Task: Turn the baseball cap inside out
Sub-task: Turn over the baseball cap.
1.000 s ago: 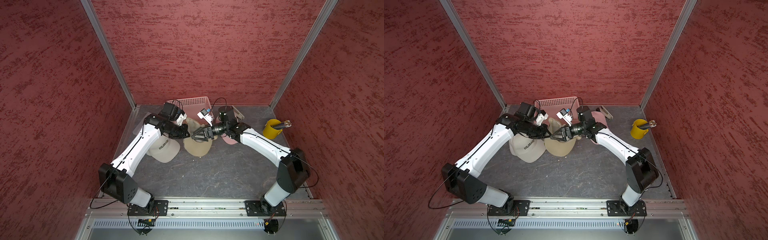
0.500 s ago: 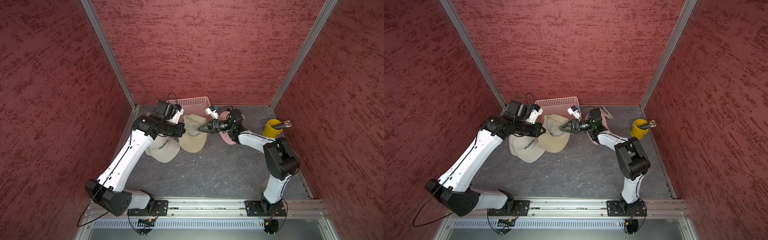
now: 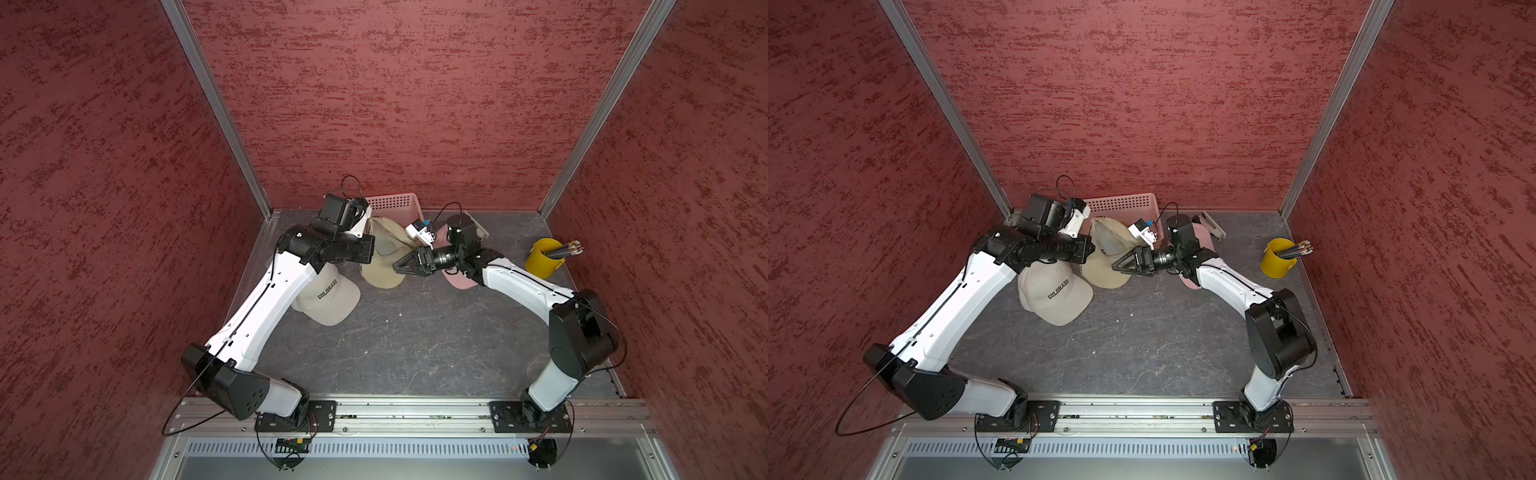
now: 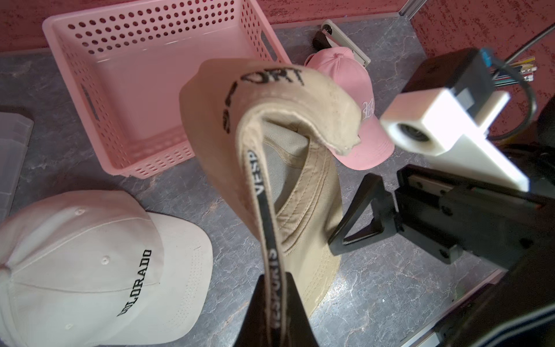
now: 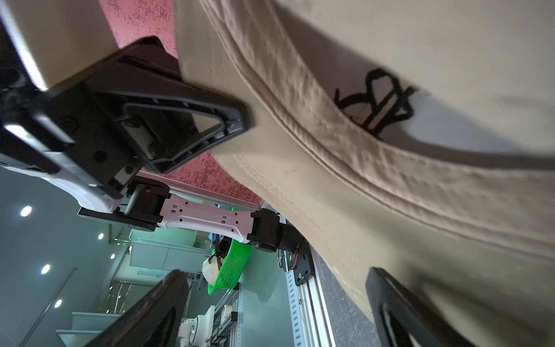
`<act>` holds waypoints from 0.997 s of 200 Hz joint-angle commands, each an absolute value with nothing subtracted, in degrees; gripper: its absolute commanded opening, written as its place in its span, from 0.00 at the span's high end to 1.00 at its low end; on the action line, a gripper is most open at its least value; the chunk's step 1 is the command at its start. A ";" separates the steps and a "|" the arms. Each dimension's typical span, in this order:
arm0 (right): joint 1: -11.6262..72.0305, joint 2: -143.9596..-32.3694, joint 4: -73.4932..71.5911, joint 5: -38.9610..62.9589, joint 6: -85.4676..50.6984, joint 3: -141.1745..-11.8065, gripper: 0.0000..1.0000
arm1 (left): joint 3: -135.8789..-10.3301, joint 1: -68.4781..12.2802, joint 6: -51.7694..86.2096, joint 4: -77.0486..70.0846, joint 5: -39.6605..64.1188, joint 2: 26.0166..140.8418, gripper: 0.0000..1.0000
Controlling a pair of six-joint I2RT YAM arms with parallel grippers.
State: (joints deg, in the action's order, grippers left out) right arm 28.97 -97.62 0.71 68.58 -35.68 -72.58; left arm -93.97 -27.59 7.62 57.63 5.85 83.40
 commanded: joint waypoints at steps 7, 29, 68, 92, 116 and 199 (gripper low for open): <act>29.91 -96.79 6.37 65.43 -32.34 -77.71 0.02 | -97.08 -29.62 6.26 56.93 2.97 84.41 1.00; 29.89 -93.57 12.03 60.13 -28.58 -79.35 0.02 | -96.92 -27.84 7.48 59.56 4.59 84.81 1.00; 31.40 -86.60 30.56 42.64 -14.51 -82.77 0.02 | -96.91 -23.20 10.60 63.27 16.59 88.28 1.00; 34.79 -83.77 32.83 32.49 -8.43 -80.73 0.02 | -95.18 -22.26 13.97 62.80 22.03 89.25 1.00; 39.95 -80.52 30.73 23.01 -3.38 -77.34 0.02 | -92.79 -21.63 17.19 61.45 28.77 89.74 1.00; 57.57 -79.61 24.44 -6.11 9.40 -71.54 0.18 | -86.89 -20.83 25.65 57.54 39.78 88.32 1.00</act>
State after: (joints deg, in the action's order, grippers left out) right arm 54.17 -79.50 28.01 6.42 3.66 -73.82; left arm -87.79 -21.15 22.24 61.08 34.54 89.89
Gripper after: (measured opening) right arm 0.836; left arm 0.086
